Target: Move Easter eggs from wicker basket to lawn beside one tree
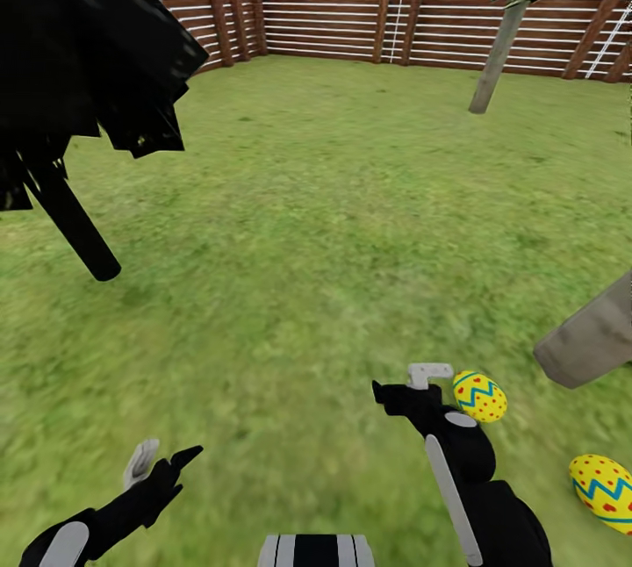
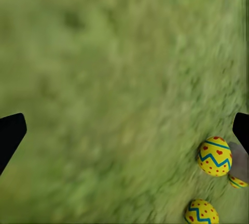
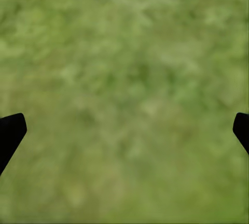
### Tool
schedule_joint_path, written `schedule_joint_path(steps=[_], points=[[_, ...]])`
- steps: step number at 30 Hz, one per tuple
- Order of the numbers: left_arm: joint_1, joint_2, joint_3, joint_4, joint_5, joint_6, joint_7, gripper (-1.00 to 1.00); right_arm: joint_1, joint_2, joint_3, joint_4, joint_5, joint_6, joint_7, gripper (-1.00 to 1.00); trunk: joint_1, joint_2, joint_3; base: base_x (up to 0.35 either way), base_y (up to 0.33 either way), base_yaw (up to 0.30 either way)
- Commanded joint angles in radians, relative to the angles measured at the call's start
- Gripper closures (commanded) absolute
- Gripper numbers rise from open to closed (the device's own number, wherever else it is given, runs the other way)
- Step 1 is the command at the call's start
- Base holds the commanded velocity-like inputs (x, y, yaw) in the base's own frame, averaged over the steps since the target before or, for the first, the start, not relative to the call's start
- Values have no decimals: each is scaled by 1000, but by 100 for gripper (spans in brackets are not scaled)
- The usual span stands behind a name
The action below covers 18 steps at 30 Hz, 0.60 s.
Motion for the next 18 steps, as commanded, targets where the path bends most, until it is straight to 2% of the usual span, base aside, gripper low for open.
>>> schedule_joint_path(steps=[1, 3, 6, 10, 18], points=[[0, -1, 2, 0, -1, 6, -1, -100, 0, -3, 1, -1, -8, 5, -9, -100, -1, 0, 4, -5, 10, 18], [0, -1, 2, -1, -2, 6, 3, -100, 3, -14, 3, -1, -8, 4, -9, -100, -1, 0, 12, -3, 8, 13], [0, -1, 2, 5, -5, 5, 10, -100, 6, -44, 3, -1, -10, 3, -9, -100, -3, 1, 23, -2, 3, 6], [0, -1, 2, 12, -8, 4, 15, -100, 7, -65, 3, -2, -10, 3, -8, -100, -5, 2, 39, -1, 2, 3], [0, -2, 1, 23, -9, -23, 19, -100, 15, -74, -3, -2, -10, -6, -8, -100, -8, 4, 70, 0, 0, 0]])
